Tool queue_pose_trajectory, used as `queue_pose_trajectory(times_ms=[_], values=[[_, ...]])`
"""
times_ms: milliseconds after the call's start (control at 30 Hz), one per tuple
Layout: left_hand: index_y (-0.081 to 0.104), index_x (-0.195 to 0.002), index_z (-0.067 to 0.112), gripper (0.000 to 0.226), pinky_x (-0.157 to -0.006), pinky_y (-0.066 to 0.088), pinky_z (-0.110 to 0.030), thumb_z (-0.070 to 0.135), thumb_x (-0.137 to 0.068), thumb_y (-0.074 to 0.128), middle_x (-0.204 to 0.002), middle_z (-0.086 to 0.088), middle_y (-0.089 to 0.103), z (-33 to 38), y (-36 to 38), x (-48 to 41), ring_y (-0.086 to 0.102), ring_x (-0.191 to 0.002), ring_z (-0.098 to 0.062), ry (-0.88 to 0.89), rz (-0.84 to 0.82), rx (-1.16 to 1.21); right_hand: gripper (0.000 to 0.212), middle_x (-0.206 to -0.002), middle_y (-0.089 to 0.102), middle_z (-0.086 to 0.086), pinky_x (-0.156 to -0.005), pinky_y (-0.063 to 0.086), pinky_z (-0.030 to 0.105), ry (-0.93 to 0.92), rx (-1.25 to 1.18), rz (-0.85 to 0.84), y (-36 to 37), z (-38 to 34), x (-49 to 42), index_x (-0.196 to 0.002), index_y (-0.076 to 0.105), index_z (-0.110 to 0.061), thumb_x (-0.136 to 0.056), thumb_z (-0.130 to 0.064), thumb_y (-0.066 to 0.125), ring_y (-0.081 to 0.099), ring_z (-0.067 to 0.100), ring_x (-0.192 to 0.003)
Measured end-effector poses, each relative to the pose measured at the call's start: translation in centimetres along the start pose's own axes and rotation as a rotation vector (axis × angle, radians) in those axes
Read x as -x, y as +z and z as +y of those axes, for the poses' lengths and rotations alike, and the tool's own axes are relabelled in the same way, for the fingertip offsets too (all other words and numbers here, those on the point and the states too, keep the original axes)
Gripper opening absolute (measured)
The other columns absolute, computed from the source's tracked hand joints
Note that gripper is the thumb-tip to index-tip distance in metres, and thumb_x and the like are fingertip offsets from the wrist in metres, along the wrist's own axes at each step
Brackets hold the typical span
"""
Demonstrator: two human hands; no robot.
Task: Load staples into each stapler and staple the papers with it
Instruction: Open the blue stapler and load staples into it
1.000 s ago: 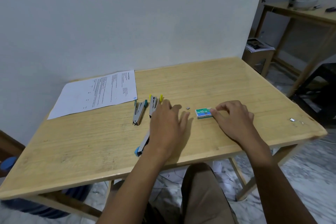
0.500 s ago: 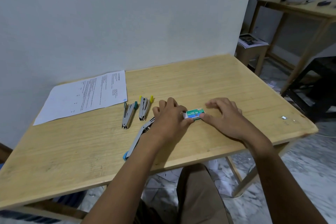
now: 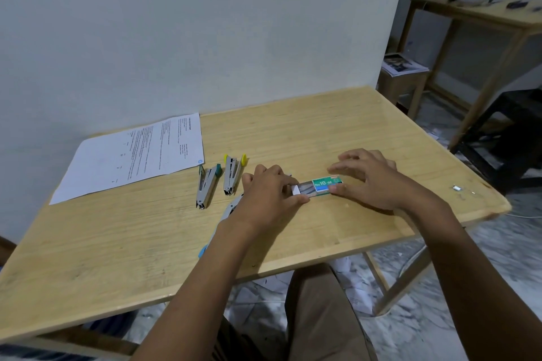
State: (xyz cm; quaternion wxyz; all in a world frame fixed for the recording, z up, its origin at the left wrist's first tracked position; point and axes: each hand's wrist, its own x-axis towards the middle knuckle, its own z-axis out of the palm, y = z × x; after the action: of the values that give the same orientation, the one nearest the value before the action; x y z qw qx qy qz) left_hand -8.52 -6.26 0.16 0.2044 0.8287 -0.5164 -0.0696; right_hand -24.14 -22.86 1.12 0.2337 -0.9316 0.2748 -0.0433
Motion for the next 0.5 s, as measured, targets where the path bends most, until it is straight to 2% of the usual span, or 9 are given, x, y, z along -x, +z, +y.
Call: queue_pose_trajectory(times_ms=[100,167,333,500], values=[[0.066,-0.123,0.029,0.041,-0.076,0.013,-0.033,0.052,-0.089,0.061,-0.106,0.003,0.058,0.1,-0.1,0.0,0.037,-0.107,-0.017,0.003,-0.011,-0.005,0.022,-0.141,0.044,-0.017,-0.11,0.016,0.039,-0.085,-0.025,0.107,0.4,-1.5,-0.2,-0.111,0.062,-0.052,-0.088,-0.052,0.063,0.025,0.009,-0.137],[0.068,-0.119,0.028,0.038,-0.074,0.013,-0.033,0.05,-0.089,0.062,-0.107,0.002,0.061,0.2,-0.2,0.0,0.039,-0.11,-0.019,-0.001,-0.013,0.016,0.011,-0.137,0.045,-0.021,-0.112,0.015,0.04,-0.156,0.009,0.102,0.9,-2.7,-0.5,-0.1,0.064,-0.054,-0.09,-0.049,0.062,0.025,0.009,-0.137],[0.066,-0.125,0.026,0.04,-0.078,0.014,-0.032,0.046,-0.09,0.064,-0.113,0.003,0.062,0.2,-0.3,0.0,0.039,-0.116,-0.02,-0.014,-0.025,0.047,0.019,-0.137,0.047,-0.018,-0.114,0.011,0.043,-0.161,0.234,-0.02,0.9,-4.5,-1.8,-0.107,0.07,-0.044,-0.094,-0.048,0.058,0.026,0.01,-0.136],[0.069,-0.121,0.026,0.039,-0.081,0.015,-0.032,0.047,-0.088,0.066,-0.114,0.002,0.063,0.1,-0.3,-0.2,0.043,-0.118,-0.02,-0.041,-0.019,0.062,0.011,-0.129,0.054,-0.018,-0.109,0.012,0.042,-0.165,0.311,-0.101,0.0,-5.3,-2.8,-0.094,0.073,-0.046,-0.089,-0.049,0.064,0.031,0.011,-0.131]])
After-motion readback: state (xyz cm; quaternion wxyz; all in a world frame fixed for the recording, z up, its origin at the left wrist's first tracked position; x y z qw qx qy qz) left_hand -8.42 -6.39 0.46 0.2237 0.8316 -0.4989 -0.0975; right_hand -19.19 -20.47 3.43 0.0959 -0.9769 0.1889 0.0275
